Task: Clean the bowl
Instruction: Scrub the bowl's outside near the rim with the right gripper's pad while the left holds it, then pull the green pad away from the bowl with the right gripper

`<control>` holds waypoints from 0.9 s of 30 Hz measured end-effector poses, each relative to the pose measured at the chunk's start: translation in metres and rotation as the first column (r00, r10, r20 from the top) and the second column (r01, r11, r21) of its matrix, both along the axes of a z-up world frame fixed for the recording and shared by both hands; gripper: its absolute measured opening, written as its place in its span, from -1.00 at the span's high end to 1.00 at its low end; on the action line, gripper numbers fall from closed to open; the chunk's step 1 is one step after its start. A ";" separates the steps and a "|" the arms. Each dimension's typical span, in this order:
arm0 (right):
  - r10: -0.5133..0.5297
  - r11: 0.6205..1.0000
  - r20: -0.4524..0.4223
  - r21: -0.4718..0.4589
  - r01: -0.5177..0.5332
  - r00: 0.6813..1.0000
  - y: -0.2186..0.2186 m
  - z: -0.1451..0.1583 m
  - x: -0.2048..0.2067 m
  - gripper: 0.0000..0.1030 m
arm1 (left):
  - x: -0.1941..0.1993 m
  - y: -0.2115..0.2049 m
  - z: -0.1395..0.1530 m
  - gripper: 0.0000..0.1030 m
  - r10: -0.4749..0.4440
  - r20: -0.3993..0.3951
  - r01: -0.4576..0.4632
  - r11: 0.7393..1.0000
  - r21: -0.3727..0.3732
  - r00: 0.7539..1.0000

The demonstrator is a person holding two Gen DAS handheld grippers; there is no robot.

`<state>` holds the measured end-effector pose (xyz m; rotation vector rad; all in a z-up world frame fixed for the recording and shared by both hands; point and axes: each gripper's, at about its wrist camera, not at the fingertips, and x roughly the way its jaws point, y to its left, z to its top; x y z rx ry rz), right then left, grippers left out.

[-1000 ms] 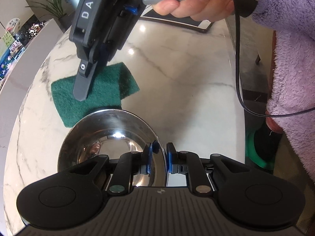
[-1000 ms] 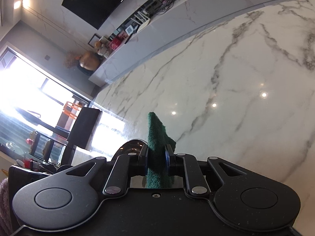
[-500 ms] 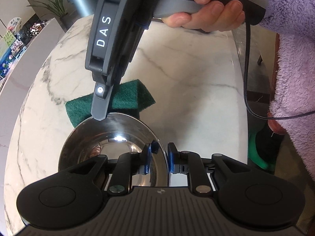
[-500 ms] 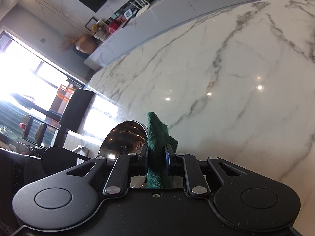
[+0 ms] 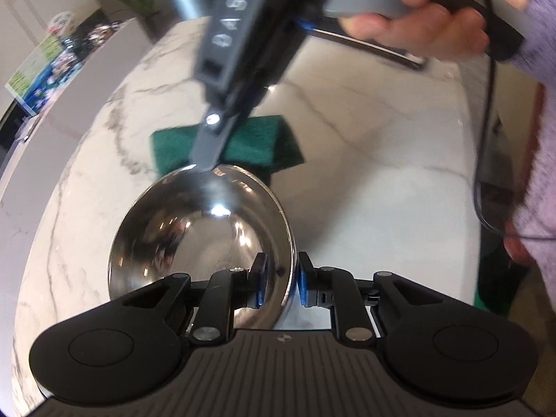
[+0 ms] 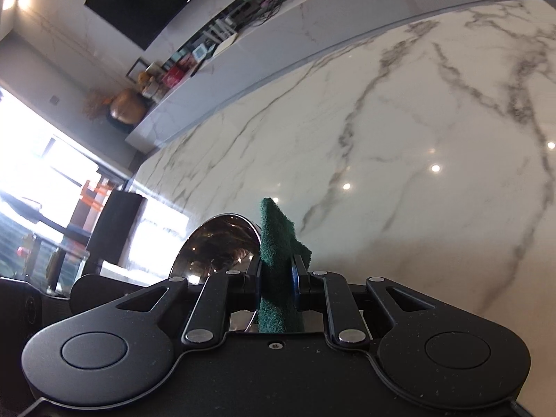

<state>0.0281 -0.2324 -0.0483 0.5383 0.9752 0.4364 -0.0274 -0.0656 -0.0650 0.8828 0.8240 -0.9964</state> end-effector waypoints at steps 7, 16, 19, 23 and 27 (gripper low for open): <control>-0.086 0.996 0.013 -0.023 0.086 0.996 -0.013 0.000 0.000 0.71 | 0.017 -0.004 0.002 0.66 0.086 0.021 -0.086 0.996 -0.006 0.996; -0.142 0.987 -0.006 -0.080 0.141 0.990 -0.021 -0.004 0.002 0.71 | 0.032 -0.003 0.005 0.66 0.208 0.039 -0.207 0.978 -0.041 0.977; -0.153 0.980 -0.017 -0.131 0.149 0.988 -0.019 -0.007 0.004 0.71 | 0.035 -0.002 0.008 0.66 0.231 0.029 -0.229 0.972 -0.056 0.973; -0.162 0.972 -0.028 -0.177 0.155 0.986 -0.018 -0.013 0.006 0.71 | 0.035 -0.001 0.010 0.65 0.248 0.022 -0.246 0.967 -0.072 0.968; -0.167 0.968 -0.035 -0.194 0.157 0.985 -0.017 -0.015 0.006 0.71 | 0.034 0.003 0.016 0.63 0.283 0.001 -0.281 0.953 -0.115 0.959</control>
